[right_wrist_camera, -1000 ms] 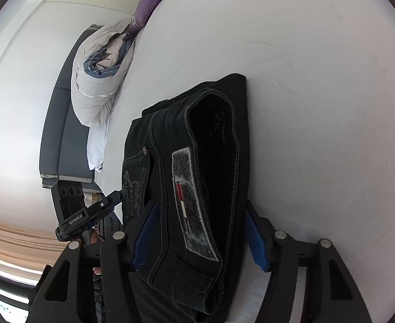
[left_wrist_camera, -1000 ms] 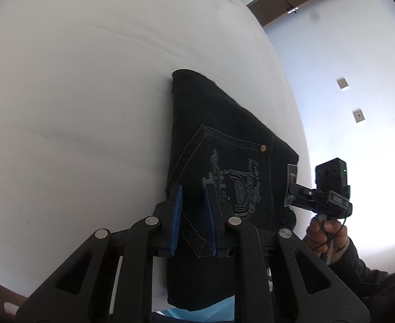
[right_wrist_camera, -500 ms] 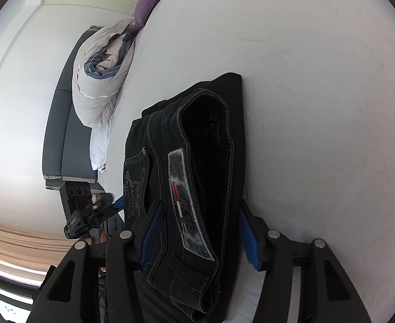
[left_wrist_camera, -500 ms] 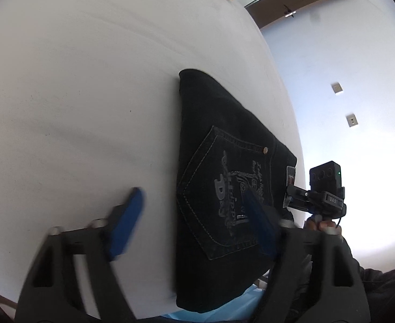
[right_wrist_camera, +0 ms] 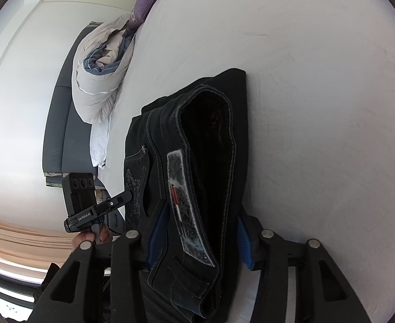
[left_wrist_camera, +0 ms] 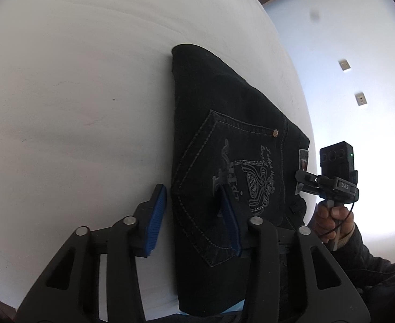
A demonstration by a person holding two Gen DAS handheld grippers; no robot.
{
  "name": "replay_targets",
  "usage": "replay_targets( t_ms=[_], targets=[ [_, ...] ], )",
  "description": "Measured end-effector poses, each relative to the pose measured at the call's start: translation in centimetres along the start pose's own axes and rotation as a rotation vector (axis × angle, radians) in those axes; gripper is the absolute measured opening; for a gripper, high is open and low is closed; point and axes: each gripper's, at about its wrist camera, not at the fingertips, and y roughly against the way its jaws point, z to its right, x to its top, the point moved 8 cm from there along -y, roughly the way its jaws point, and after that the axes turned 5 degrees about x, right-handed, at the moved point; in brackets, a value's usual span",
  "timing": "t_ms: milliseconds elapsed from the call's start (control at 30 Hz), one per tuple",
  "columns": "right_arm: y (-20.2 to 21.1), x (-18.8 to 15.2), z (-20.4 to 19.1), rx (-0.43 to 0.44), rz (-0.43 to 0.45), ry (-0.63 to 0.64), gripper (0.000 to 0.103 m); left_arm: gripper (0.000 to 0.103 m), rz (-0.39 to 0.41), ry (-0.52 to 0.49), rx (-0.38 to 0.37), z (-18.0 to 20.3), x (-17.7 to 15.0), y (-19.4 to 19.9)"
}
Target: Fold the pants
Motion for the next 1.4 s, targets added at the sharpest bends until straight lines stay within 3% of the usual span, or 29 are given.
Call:
replay_targets(
  t_ms=[200,400,567,833,933,1167,1267,1367,1400],
  targets=[
    [-0.3,-0.2,-0.3,-0.054,0.006,0.061,0.026,0.025,0.041,-0.068,0.145,2.0,-0.4,-0.1],
    [0.2,-0.2,-2.5,-0.17,0.043,0.226,0.019,0.016,0.086,-0.104,0.213,4.5,-0.4,1.0],
    [1.6,0.4,-5.0,-0.17,0.077,0.307,0.018,0.016,0.161,-0.11,0.176,7.4,0.9,3.4],
    [7.7,6.0,-8.6,-0.168,0.194,0.393,0.018,0.016,0.256,-0.151,0.126,10.1,3.5,4.4],
    [8.9,6.3,-9.0,-0.176,0.225,0.397,0.018,0.016,0.275,-0.162,0.112,9.3,4.8,3.1],
    [8.6,7.8,-7.8,-0.181,0.246,0.336,0.018,0.016,0.237,-0.187,0.133,10.7,11.6,-3.0],
    [7.1,9.9,-3.6,-0.179,0.214,0.259,0.018,0.016,0.19,-0.169,0.15,9.6,13.1,-6.8],
    [5.9,10.5,1.2,-0.211,0.192,0.165,0.029,0.018,0.142,-0.147,0.22,7.8,13.3,-10.9],
    [6.0,10.5,2.5,-0.155,0.206,0.122,0.03,0.024,0.14,-0.127,0.218,7.1,13.1,-11.6]
  ],
)
